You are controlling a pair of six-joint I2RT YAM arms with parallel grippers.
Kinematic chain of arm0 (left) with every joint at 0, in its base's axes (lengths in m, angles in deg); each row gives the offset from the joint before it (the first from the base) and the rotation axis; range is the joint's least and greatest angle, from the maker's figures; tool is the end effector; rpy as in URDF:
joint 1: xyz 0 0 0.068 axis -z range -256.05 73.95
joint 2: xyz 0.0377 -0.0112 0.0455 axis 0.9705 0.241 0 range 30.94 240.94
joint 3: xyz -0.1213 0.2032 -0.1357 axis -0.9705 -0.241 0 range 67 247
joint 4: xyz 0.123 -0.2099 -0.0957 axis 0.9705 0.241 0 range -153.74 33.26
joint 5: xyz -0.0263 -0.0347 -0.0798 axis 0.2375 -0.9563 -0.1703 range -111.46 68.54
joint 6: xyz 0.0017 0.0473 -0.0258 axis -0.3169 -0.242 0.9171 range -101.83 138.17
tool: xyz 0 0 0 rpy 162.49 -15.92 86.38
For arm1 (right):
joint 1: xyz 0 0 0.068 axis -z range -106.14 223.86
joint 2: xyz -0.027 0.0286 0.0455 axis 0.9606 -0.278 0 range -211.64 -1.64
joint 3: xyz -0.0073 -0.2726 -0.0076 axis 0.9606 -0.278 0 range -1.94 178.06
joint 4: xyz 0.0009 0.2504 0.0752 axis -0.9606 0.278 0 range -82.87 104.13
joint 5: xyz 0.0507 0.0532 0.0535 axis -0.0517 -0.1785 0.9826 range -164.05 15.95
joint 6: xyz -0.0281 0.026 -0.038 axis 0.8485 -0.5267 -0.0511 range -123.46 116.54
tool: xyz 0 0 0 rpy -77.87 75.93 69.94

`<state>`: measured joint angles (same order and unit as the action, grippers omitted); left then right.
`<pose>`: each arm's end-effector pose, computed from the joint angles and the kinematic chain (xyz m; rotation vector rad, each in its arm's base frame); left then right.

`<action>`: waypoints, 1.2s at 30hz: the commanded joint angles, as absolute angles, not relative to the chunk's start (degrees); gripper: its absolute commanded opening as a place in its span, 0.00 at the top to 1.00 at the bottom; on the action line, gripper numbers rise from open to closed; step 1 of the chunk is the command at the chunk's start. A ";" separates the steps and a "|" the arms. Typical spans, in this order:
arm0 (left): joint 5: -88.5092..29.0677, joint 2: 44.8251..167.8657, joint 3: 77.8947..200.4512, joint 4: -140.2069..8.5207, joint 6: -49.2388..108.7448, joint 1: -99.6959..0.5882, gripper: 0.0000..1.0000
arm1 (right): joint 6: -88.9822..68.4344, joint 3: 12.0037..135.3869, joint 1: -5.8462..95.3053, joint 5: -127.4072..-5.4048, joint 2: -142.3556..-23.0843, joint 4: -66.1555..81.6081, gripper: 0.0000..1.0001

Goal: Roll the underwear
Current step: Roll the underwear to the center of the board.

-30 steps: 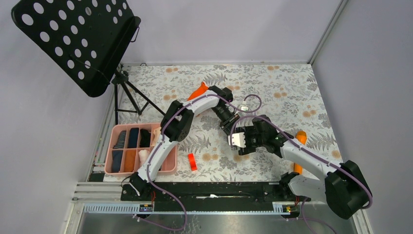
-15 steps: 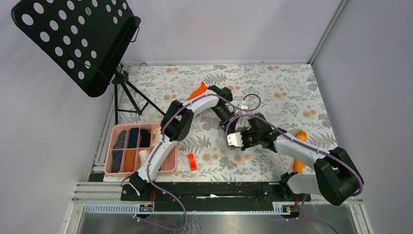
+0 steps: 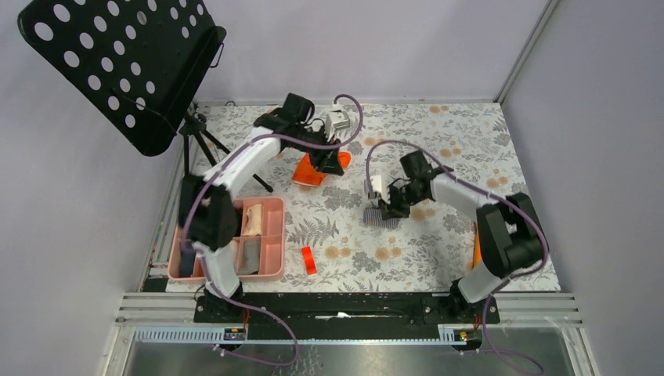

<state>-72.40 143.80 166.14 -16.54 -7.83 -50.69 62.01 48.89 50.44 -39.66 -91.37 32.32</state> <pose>0.3692 -0.2056 0.2727 1.3104 2.0392 -1.1425 0.2601 0.1345 0.1773 -1.8530 1.6385 0.5088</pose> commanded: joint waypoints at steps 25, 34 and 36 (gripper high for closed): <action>-46.21 137.45 135.96 -62.38 -40.34 -24.97 0.31 | 43.90 72.59 62.84 -36.64 -120.73 53.46 0.96; -45.61 143.91 137.25 -63.51 -42.18 -23.97 0.32 | 43.12 72.44 63.35 -35.92 -120.78 53.40 0.96; -46.48 145.25 138.27 -63.49 -42.77 -23.51 0.34 | 43.04 72.43 63.31 -35.82 -120.76 53.37 0.96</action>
